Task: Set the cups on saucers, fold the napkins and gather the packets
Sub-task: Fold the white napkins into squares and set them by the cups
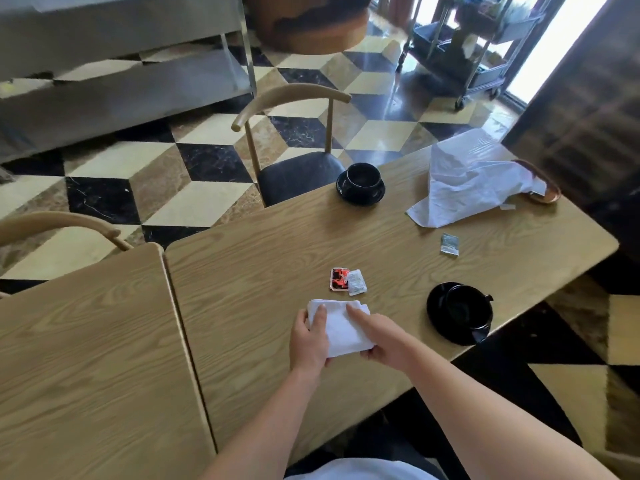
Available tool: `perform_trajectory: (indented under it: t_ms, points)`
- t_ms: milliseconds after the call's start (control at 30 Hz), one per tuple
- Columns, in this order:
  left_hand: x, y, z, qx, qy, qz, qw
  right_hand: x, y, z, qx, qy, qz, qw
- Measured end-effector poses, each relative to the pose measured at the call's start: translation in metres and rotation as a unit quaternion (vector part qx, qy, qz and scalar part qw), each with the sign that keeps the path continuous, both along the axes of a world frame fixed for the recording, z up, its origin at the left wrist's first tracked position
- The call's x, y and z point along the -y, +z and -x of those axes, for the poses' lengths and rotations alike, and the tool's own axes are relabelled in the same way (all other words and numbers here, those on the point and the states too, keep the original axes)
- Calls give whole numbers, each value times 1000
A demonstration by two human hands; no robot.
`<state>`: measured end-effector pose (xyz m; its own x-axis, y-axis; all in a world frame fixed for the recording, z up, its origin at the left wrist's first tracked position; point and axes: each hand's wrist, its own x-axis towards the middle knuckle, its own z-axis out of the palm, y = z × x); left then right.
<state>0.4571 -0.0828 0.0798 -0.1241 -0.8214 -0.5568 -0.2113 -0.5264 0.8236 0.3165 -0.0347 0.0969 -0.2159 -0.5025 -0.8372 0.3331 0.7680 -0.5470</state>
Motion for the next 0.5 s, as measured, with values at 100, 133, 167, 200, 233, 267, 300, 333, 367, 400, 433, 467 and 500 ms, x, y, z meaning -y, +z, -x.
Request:
perform_trajectory:
  t_ms: [100,133,167,200,233,267,300,333,367,400,433,467,500]
  points:
    - [-8,-1,8,6,-12,6,1000,-8,0,9,-7,-14,46,999]
    - [-11,-2,11,5,-11,7,1000,-11,-1,12,-14,-25,63,998]
    - [-14,-5,14,6,-8,12,1000,-14,-3,16,-25,-32,77,996]
    - [-17,-9,18,8,-6,15,1000,-18,-4,20,-37,-31,86,995]
    - [-19,-12,22,4,-3,10,1000,-22,-6,25,-48,-26,89,995]
    - [-22,-16,25,-9,-2,-9,1000,-26,-9,30,-61,-17,87,994]
    - [-25,-20,28,-27,-3,-37,999,-31,-11,36,-76,-6,82,994]
    - [-27,-23,31,-38,-11,-67,997,-36,-14,43,-90,5,76,993]
    - [-29,-26,34,-42,-24,-93,994,-40,-18,50,-100,15,68,993]
    - [-31,-29,37,-37,-42,-117,992,-43,-22,58,-109,29,58,992]
    - [-33,-31,40,-31,-58,-136,989,-46,-25,66,-120,50,43,991]
    - [-35,-32,44,-23,-72,-150,986,-48,-28,74,-130,80,25,988]
    - [-38,-34,49,-12,-82,-159,984,-50,-31,82,-139,114,8,984]
